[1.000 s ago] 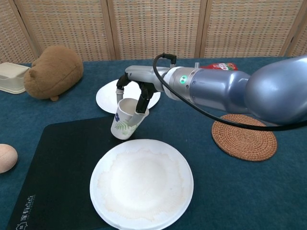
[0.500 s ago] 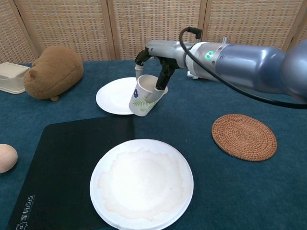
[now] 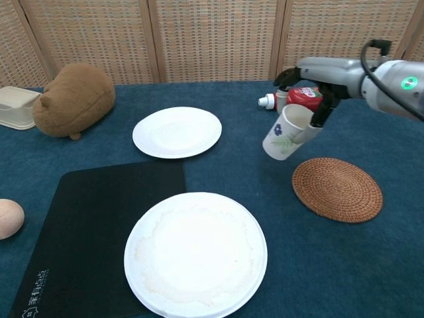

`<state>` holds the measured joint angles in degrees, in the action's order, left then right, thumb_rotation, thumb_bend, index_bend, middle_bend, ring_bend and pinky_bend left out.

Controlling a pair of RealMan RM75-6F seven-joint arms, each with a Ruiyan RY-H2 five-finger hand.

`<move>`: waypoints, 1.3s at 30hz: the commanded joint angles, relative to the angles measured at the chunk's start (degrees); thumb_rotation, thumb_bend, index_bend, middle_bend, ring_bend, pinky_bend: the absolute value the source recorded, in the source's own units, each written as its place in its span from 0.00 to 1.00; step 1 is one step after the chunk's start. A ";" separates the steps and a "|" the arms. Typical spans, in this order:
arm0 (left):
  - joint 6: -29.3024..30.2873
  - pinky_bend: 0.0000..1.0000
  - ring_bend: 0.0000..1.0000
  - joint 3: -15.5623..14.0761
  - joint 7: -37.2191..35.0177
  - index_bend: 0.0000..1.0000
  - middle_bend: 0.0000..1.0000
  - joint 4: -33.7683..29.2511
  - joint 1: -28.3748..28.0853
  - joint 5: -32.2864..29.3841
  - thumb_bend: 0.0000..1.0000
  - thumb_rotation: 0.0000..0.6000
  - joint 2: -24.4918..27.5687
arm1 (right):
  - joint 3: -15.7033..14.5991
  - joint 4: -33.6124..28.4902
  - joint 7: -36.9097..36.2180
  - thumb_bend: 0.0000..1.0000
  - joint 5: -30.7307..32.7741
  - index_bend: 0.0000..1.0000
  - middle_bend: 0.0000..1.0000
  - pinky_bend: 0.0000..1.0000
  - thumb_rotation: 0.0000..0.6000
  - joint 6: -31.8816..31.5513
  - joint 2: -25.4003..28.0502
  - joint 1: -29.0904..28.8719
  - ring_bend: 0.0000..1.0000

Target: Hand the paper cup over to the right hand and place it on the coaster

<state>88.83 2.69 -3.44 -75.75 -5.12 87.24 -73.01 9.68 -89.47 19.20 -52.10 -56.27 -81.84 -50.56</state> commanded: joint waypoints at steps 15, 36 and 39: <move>1.40 0.00 0.00 -0.34 0.63 0.00 0.00 -0.85 0.39 1.44 0.06 1.00 0.17 | -6.51 -7.47 1.45 0.01 -7.90 0.46 0.09 0.00 1.00 -7.86 7.02 10.17 0.00; 1.17 0.00 0.00 -0.16 1.21 0.00 0.00 -0.77 0.45 1.15 0.06 1.00 -0.06 | -5.87 -0.51 4.95 0.01 -7.07 0.44 0.09 0.00 1.00 -4.62 1.55 11.08 0.00; 1.26 0.00 0.00 -0.12 1.29 0.00 0.00 -0.81 0.47 1.17 0.06 1.00 -0.05 | -5.79 -0.13 5.63 0.01 -6.85 0.42 0.07 0.00 1.00 -4.44 1.06 11.15 0.00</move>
<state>90.09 2.57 -2.16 -76.56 -4.65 88.41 -73.06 3.86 -89.67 24.73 -59.02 -60.78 -80.69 -39.44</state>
